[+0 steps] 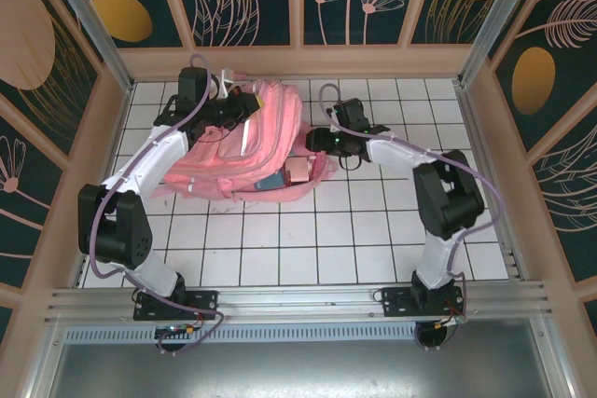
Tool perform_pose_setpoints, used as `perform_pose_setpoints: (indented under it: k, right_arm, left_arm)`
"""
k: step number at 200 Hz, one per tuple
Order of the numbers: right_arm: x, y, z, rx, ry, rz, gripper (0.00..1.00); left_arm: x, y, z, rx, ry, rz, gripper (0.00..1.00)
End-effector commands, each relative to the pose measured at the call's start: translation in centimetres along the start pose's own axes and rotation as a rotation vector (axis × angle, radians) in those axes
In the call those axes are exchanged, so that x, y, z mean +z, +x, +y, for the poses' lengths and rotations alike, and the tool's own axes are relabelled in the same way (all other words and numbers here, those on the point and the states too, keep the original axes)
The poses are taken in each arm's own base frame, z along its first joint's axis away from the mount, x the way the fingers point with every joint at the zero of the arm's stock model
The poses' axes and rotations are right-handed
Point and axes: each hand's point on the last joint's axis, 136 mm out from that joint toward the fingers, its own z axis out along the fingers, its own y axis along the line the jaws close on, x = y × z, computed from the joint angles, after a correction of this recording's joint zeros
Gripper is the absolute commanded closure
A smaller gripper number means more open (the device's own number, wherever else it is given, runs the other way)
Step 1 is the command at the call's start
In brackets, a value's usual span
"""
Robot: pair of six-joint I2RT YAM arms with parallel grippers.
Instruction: Pack the student bag
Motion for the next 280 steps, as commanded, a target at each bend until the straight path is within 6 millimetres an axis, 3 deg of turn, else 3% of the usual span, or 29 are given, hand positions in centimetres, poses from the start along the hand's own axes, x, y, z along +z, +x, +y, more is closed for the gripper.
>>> perform_pose_setpoints:
  k: [1, 23, 41, 57, 70, 74, 89, 143, 165, 187, 212, 237, 264, 280]
  right_arm:
    - [1.8, 0.3, -2.9, -0.019, 0.126, 0.044, 0.37]
    - [2.1, -0.4, -5.0, -0.007, 0.219, 0.015, 0.51]
    - [1.5, -0.6, -6.7, 0.016, 0.272, -0.012, 0.77]
    - [0.6, -0.3, -8.1, 0.050, 0.296, -0.022, 0.90]
    - [-0.3, 0.4, -9.4, 0.083, 0.314, -0.024, 0.94]
    - [-0.5, 0.6, -9.8, 0.094, 0.320, -0.023, 0.96]
    - [-1.8, 1.7, -11.5, 0.135, 0.353, -0.021, 1.00]
    - [-7.9, 5.0, -17.3, 0.284, 0.485, -0.064, 1.00]
    - [-9.5, 5.6, -18.4, 0.326, 0.465, -0.075, 1.00]
    - [-10.3, 5.7, -19.5, 0.345, 0.492, -0.080, 0.89]
    - [-10.9, 4.7, -19.9, 0.354, 0.496, -0.104, 0.82]
    - [-11.0, 3.4, -20.1, 0.345, 0.505, -0.114, 0.75]
    - [-11.5, 1.9, -20.6, 0.359, 0.551, -0.138, 0.40]
    - [-12.1, 0.9, -20.3, 0.365, 0.553, -0.169, 0.32]
  left_arm:
    - [-0.5, -0.1, -3.2, 0.073, 0.092, -0.009, 1.00]
    - [0.3, 0.2, -3.2, 0.070, 0.086, 0.006, 1.00]
    - [1.2, 0.5, -3.5, 0.074, 0.089, 0.023, 1.00]
    - [2.3, 0.9, -3.8, 0.081, 0.095, 0.045, 1.00]
    - [3.2, 1.3, -4.9, 0.098, 0.112, 0.063, 1.00]
    - [4.3, 1.6, -4.2, 0.088, 0.102, 0.082, 1.00]
    - [6.1, 2.2, -5.0, 0.098, 0.116, 0.114, 1.00]
    - [13.1, 6.1, -8.4, 0.117, 0.189, 0.251, 1.00]
    - [15.6, 7.3, -8.9, 0.116, 0.199, 0.289, 1.00]
    - [16.7, 7.2, -9.1, 0.113, 0.202, 0.300, 0.78]
    - [15.8, 6.4, -9.4, 0.154, 0.170, 0.274, 0.60]
    - [13.2, 5.4, -8.2, 0.161, 0.107, 0.220, 0.54]
    - [9.3, 4.9, -5.3, 0.131, 0.008, 0.130, 0.52]
    - [7.2, 5.5, -2.7, 0.089, -0.069, 0.087, 0.52]
